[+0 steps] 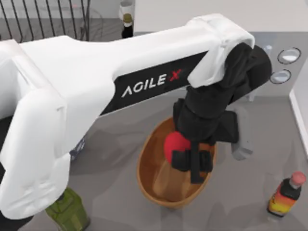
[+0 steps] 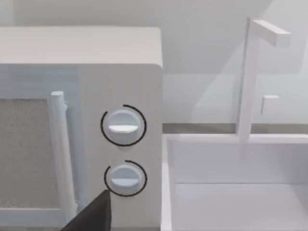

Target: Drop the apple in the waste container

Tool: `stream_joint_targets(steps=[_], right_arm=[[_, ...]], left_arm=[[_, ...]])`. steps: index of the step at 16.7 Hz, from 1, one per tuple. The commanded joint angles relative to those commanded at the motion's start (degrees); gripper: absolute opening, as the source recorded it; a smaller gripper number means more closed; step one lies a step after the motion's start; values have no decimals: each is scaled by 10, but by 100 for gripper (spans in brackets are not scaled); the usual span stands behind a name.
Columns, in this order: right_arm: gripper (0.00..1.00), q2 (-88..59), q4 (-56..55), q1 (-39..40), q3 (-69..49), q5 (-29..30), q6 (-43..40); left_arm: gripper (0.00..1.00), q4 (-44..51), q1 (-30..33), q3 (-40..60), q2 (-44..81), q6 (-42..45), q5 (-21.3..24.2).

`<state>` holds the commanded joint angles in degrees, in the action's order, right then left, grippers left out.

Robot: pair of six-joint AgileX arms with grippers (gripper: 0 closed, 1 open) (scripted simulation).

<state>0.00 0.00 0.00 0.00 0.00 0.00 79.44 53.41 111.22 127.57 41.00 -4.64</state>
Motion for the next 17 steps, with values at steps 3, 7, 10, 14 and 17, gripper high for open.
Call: stream_joint_targets(steps=[3, 7, 10, 14, 17], right_arm=[[100, 0, 0, 0, 0, 0, 0], [100, 0, 0, 0, 0, 0, 0], [100, 0, 0, 0, 0, 0, 0], [100, 0, 0, 0, 0, 0, 0], [100, 0, 0, 0, 0, 0, 0]], left_arm=[[15, 0, 0, 0, 0, 0, 0], [45, 0, 0, 0, 0, 0, 0], [68, 0, 0, 0, 0, 0, 0], [98, 0, 0, 0, 0, 0, 0], [100, 0, 0, 0, 0, 0, 0]])
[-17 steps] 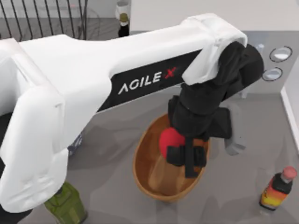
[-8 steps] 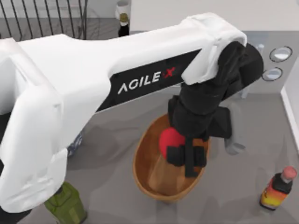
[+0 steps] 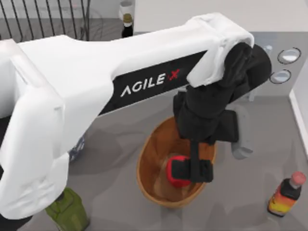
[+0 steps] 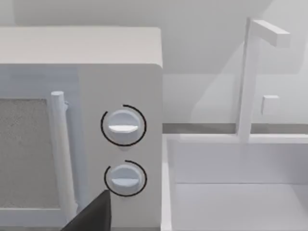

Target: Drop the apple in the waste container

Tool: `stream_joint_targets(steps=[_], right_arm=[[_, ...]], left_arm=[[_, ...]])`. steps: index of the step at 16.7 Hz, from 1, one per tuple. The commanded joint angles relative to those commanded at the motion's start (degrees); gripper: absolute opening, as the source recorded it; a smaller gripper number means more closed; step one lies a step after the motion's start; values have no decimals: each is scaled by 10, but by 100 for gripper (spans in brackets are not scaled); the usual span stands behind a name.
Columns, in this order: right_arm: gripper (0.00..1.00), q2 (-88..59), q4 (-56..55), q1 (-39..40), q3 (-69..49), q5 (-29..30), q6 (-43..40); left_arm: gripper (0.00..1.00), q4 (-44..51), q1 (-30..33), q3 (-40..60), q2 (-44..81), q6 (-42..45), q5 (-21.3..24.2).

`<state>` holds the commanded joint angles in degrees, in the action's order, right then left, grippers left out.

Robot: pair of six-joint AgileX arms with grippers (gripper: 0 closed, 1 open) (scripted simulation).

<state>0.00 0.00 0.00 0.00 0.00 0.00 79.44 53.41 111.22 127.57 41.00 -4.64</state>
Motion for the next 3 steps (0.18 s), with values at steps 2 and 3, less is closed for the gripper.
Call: stream_joint_targets(steps=[2, 3], right_arm=[[100, 0, 0, 0, 0, 0, 0], [100, 0, 0, 0, 0, 0, 0]], left_arm=[[100, 0, 0, 0, 0, 0, 0], [100, 0, 0, 0, 0, 0, 0]])
